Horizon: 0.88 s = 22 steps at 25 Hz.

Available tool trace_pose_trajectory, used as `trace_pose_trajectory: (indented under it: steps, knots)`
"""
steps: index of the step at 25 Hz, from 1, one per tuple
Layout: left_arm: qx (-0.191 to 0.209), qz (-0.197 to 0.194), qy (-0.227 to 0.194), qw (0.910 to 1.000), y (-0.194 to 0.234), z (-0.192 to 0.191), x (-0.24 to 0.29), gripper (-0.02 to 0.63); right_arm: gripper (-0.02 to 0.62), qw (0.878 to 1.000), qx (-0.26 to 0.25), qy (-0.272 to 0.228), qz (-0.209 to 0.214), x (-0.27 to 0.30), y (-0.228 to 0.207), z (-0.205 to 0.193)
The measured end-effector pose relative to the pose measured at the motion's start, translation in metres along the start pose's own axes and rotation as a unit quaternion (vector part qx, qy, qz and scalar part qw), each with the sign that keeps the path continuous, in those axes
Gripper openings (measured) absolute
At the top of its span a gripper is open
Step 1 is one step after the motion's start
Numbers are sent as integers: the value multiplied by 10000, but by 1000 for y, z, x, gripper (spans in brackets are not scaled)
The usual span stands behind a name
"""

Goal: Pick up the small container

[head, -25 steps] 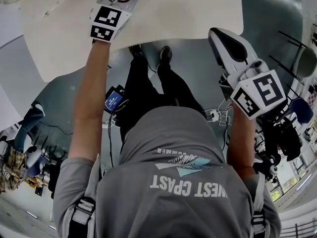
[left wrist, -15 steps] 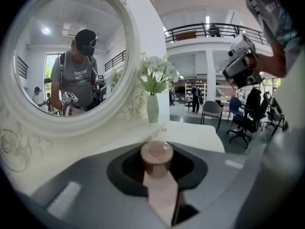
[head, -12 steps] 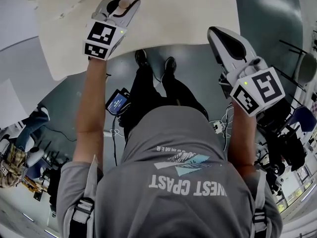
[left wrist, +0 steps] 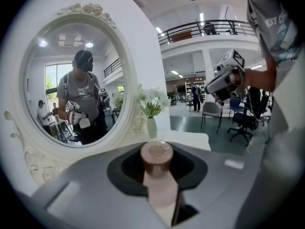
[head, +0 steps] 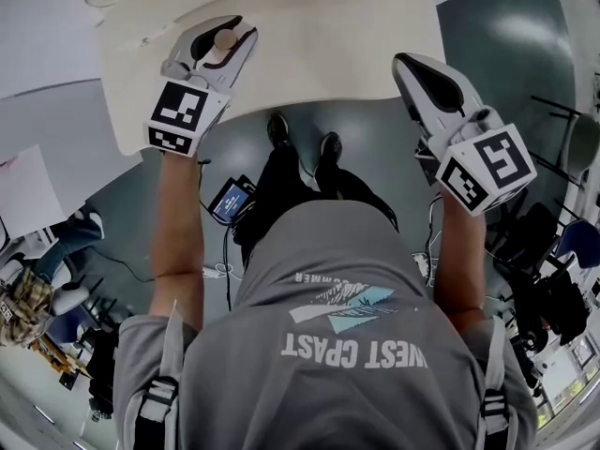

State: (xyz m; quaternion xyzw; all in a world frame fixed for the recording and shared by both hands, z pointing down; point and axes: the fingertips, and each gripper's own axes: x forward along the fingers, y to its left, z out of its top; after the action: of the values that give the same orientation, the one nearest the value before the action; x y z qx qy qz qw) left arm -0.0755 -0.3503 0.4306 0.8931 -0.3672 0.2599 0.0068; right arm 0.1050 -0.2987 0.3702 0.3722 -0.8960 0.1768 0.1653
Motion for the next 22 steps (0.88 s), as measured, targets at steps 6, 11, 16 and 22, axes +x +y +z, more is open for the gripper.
trace_pose_trajectory:
  steps: [6,11,16,22]
  knots:
    - [255,188,-42,9995,-6,28,-39,95,3,9997,-131,-210,61,-11,5,17]
    - [328,375,-97,9987,-9,50,-70,95,3,9989,-222,-377,153,-18,9,32]
    - [422,510,-140,9977,-15,68,-98,95,2,9976,-344,-548,244,-24,16,45]
    - [525,729,-221,9957,-23,89,-126,95,2,9957,-524,-668,368,-34,24,60]
